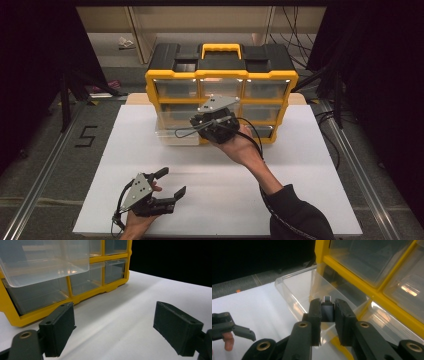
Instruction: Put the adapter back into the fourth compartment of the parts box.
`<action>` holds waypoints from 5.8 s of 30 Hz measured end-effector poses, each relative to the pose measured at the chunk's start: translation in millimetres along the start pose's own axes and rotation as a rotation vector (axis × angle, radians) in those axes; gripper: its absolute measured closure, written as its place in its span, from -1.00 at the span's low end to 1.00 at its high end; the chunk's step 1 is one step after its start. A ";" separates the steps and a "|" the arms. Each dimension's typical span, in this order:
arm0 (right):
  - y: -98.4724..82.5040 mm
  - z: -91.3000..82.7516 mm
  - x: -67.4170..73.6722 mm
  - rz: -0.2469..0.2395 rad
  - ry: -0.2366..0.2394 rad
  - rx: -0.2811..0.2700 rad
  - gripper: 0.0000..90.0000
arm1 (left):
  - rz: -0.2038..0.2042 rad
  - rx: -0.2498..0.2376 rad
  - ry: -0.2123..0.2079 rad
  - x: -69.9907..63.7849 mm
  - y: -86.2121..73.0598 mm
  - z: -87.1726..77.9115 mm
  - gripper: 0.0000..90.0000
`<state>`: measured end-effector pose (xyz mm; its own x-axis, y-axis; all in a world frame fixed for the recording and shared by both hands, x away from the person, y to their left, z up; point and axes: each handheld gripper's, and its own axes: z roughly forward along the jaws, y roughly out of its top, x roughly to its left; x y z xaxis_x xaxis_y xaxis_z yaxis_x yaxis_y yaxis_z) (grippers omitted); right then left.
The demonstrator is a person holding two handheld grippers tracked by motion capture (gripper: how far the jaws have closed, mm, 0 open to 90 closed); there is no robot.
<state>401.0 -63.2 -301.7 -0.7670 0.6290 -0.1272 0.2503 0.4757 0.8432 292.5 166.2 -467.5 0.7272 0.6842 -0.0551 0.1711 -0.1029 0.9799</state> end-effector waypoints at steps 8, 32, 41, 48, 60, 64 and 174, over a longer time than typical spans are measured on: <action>10.3 12.8 2.4 0.011 0.014 0.002 0.70 | 0.002 -0.001 -0.002 0.1 0.3 -0.3 -0.62; 21.8 39.2 2.4 0.037 0.025 0.068 0.14 | 0.003 0.001 -0.005 -0.4 0.3 -0.1 -0.62; 18.9 24.0 3.9 0.036 0.036 0.029 -0.17 | 0.003 0.003 -0.005 -0.4 0.3 0.2 -0.62; 10.8 8.8 2.8 0.043 0.046 -0.024 -0.23 | -0.005 0.002 -0.002 0.4 0.0 0.6 -0.62; -3.1 -8.0 7.7 0.054 0.065 -0.099 -0.30 | -0.012 -0.002 -0.002 1.3 0.2 0.7 -0.62; -7.2 -10.6 9.2 0.055 0.065 -0.106 -0.31 | -0.011 0.000 -0.004 1.0 0.3 1.0 -0.62; -92.0 -56.6 0.6 0.151 0.048 -0.219 -0.52 | -0.019 -0.006 -0.022 0.7 1.4 0.5 -0.64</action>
<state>344.1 -141.4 -349.8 -0.7590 0.6505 0.0295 0.2343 0.2305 0.9445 293.6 166.2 -466.2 0.7382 0.6701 -0.0783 0.1816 -0.0856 0.9796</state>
